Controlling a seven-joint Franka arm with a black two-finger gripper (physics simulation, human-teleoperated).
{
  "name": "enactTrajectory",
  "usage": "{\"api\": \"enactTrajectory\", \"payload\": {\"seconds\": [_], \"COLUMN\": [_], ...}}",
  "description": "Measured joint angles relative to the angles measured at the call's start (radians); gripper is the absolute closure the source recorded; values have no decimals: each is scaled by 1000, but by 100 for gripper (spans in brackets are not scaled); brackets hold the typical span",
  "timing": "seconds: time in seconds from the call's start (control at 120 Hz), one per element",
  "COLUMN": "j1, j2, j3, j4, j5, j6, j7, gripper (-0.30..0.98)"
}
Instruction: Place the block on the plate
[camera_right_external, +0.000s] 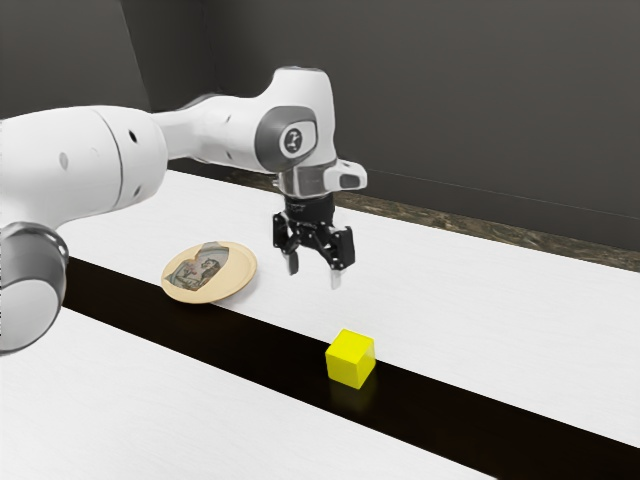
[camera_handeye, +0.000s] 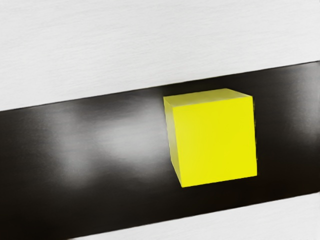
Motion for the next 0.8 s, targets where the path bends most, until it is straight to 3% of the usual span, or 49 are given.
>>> {"api": "enactTrajectory", "payload": {"seconds": [0.35,0.8], "j1": [-105,-124], "j2": [81,152], "j3": [39,51], "j4": [-43,-93], "j5": [-79,-160], "j6": [76,149], "j7": [9,30], "gripper": [0,0]}}
